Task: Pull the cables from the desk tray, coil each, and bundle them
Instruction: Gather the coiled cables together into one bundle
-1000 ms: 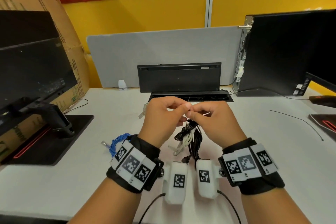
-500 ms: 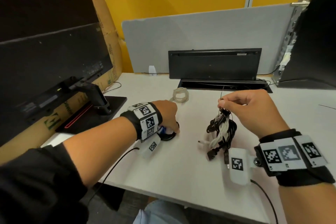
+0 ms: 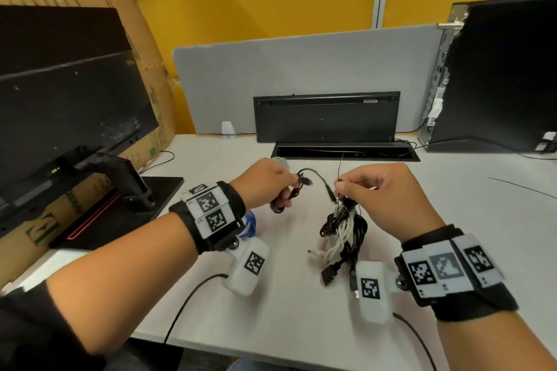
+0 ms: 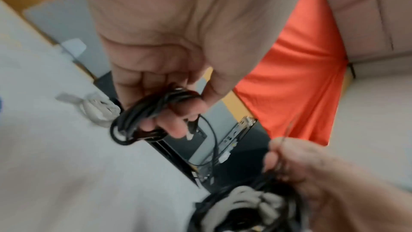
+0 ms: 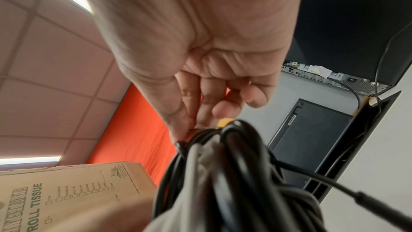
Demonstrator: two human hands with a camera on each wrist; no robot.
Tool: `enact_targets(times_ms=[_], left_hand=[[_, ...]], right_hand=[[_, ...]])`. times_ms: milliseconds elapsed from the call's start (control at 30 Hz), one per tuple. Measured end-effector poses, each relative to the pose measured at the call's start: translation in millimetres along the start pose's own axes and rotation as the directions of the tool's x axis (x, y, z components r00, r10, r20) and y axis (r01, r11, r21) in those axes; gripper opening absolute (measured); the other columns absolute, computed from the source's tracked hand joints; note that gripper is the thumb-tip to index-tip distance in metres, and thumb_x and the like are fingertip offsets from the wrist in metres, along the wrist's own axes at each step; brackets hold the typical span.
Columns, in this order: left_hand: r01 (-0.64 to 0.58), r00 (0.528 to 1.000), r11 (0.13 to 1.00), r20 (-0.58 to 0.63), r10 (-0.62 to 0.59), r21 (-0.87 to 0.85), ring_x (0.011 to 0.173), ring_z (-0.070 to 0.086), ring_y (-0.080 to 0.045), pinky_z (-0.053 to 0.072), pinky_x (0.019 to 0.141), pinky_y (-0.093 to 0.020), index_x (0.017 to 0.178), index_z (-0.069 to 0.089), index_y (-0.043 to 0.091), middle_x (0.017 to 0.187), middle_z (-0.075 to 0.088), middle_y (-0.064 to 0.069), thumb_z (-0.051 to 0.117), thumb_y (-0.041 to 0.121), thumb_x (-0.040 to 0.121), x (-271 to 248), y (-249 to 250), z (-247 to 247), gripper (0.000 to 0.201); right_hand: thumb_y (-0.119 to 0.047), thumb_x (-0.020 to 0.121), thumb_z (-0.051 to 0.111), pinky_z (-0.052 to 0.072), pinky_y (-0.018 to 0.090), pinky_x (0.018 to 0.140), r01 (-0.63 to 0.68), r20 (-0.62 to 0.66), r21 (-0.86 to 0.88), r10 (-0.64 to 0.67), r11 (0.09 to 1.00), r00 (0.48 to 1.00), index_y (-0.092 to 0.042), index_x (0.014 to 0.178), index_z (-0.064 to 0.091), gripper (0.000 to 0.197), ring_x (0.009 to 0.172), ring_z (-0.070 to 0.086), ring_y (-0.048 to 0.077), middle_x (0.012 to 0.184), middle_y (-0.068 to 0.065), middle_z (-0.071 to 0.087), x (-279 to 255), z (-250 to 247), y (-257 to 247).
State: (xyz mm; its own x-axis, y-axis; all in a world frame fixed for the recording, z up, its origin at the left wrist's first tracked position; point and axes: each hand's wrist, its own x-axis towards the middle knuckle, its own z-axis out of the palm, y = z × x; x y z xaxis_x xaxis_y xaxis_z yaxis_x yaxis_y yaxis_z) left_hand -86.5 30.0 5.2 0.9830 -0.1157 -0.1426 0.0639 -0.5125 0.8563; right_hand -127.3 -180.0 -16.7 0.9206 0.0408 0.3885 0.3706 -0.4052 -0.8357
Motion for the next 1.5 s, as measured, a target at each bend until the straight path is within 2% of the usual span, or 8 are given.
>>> enact_targets(times_ms=[133,300,400,533,767,1033,1267,1500], left_hand=[[-0.052,0.995,0.901,0.058,0.085,-0.431,0.065,0.065,-0.023,0.056,0.067,-0.031,0.101,0.066,-0.006,0.071,0.064,-0.011,0.053,0.006,0.094,-18.7,18.0,6.9,0.018],[-0.121,0.965,0.806,0.123,0.233,-0.58,0.075,0.069,-0.031,0.057,0.074,-0.038,0.108,0.063,-0.008,0.093,0.069,-0.02,0.038,-0.009,0.089,-34.7,29.0,11.4,0.032],[-0.195,0.955,0.842,0.096,0.279,-0.503,0.075,0.069,-0.031,0.058,0.075,-0.039,0.107,0.066,-0.007,0.095,0.069,-0.021,0.039,-0.015,0.088,-36.8,30.5,14.6,0.035],[-0.31,0.939,0.896,0.047,0.341,-0.317,0.074,0.068,-0.029,0.059,0.074,-0.037,0.104,0.073,0.002,0.094,0.07,-0.026,0.062,-0.009,0.086,-39.8,27.2,22.1,0.023],[-0.399,0.917,0.915,-0.047,0.397,-0.066,0.063,0.07,-0.017,0.06,0.066,-0.029,0.088,0.077,0.002,0.071,0.071,-0.013,0.066,-0.006,0.085,-33.7,21.9,27.2,0.014],[-0.485,0.844,0.857,-0.165,0.511,0.172,0.072,0.07,-0.02,0.059,0.076,-0.043,0.076,0.07,0.006,0.075,0.071,-0.004,0.064,0.006,0.09,-32.0,18.1,26.1,0.015],[-0.471,0.85,0.873,-0.199,0.488,0.131,0.069,0.067,-0.011,0.06,0.075,-0.037,0.076,0.064,0.011,0.078,0.071,-0.003,0.053,0.001,0.094,-34.1,18.0,18.2,0.023],[-0.394,0.915,0.919,-0.097,0.391,-0.011,0.073,0.072,-0.021,0.06,0.073,-0.047,0.08,0.058,0.008,0.084,0.072,-0.01,0.05,0.004,0.097,-38.0,25.6,21.2,0.019]], right_hand=[[-0.02,0.079,0.076,0.043,0.004,0.059,0.02,0.003,-0.047,-0.02,0.999,1.0,-0.028,0.069,0.076,0.013,0.065,0.063,-0.004,0.068,-0.019,0.071,-1.1,2.9,-1.4],[-0.02,0.081,0.075,0.039,0.005,0.059,0.051,0.036,-0.157,-0.046,0.986,0.998,-0.024,0.07,0.076,0.012,0.059,0.057,-0.008,0.054,-0.024,0.062,-2.0,4.2,-7.0],[-0.022,0.083,0.073,0.04,0.007,0.062,0.048,0.046,-0.189,-0.04,0.981,0.998,-0.022,0.075,0.078,0.009,0.064,0.058,-0.006,0.062,-0.017,0.067,-2.9,4.9,-10.2],[-0.02,0.084,0.07,0.041,0.007,0.059,0.072,0.083,-0.199,-0.057,0.977,0.995,-0.023,0.078,0.079,0.011,0.066,0.059,-0.003,0.066,-0.013,0.069,-4.9,5.4,-15.6],[-0.022,0.084,0.07,0.04,0.009,0.056,0.083,0.094,-0.197,-0.066,0.977,0.993,-0.025,0.073,0.076,0.013,0.063,0.057,-0.001,0.061,-0.014,0.065,-5.1,6.2,-18.0],[-0.021,0.082,0.073,0.044,0.01,0.06,0.043,0.06,-0.133,-0.035,0.99,0.998,-0.024,0.074,0.079,0.01,0.066,0.061,-0.001,0.069,-0.009,0.072,-3.8,0.1,-20.4],[-0.023,0.081,0.076,0.042,0.008,0.056,-0.073,0.001,-0.036,0.074,0.997,0.997,-0.027,0.075,0.078,0.008,0.06,0.061,-0.007,0.069,-0.014,0.072,-2.1,-9.0,-13.3],[-0.012,0.082,0.074,0.048,0.012,0.052,-0.06,-0.052,0.2,0.071,0.978,0.996,-0.023,0.078,0.078,0.012,0.052,0.063,0.001,0.073,-0.008,0.074,-4.3,-3.6,-20.6]])
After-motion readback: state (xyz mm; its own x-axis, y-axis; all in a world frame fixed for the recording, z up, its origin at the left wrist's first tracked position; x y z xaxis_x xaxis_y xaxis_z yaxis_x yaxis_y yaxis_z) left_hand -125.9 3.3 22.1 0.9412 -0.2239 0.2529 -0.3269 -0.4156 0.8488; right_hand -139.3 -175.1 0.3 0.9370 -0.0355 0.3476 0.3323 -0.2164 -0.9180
